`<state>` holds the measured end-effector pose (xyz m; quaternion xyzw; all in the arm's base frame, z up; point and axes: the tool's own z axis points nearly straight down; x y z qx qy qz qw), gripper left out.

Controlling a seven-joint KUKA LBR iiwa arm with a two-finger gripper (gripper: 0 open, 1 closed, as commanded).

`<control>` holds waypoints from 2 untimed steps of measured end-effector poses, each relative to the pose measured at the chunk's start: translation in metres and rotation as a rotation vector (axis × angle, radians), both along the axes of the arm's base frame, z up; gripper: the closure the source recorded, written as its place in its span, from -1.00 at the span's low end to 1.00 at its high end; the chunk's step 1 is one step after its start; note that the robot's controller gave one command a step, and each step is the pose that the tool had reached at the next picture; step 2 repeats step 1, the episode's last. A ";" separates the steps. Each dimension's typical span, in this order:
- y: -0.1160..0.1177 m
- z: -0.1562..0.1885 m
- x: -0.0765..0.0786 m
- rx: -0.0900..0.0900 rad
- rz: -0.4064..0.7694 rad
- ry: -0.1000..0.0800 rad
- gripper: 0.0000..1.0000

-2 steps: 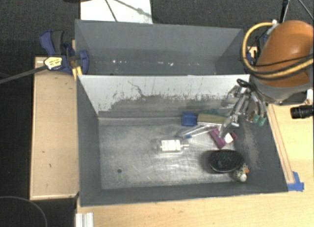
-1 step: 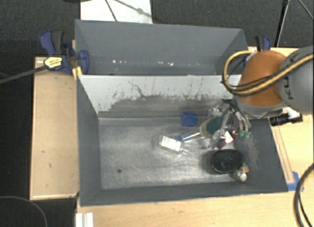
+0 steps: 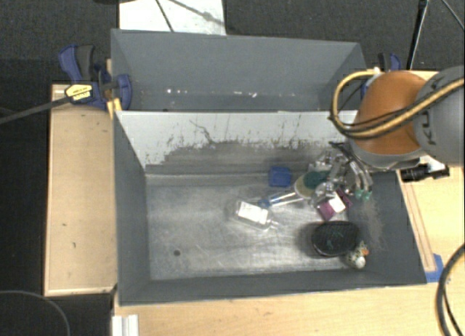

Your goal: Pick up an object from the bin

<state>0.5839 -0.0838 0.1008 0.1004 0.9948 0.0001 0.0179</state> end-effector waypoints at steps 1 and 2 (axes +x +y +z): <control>-0.015 0.130 -0.002 0.000 0.043 0.023 1.00; -0.015 0.130 -0.002 0.000 0.043 0.023 1.00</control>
Offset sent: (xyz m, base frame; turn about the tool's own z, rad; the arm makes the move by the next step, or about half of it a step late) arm -0.0043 -0.0140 0.1246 -0.0451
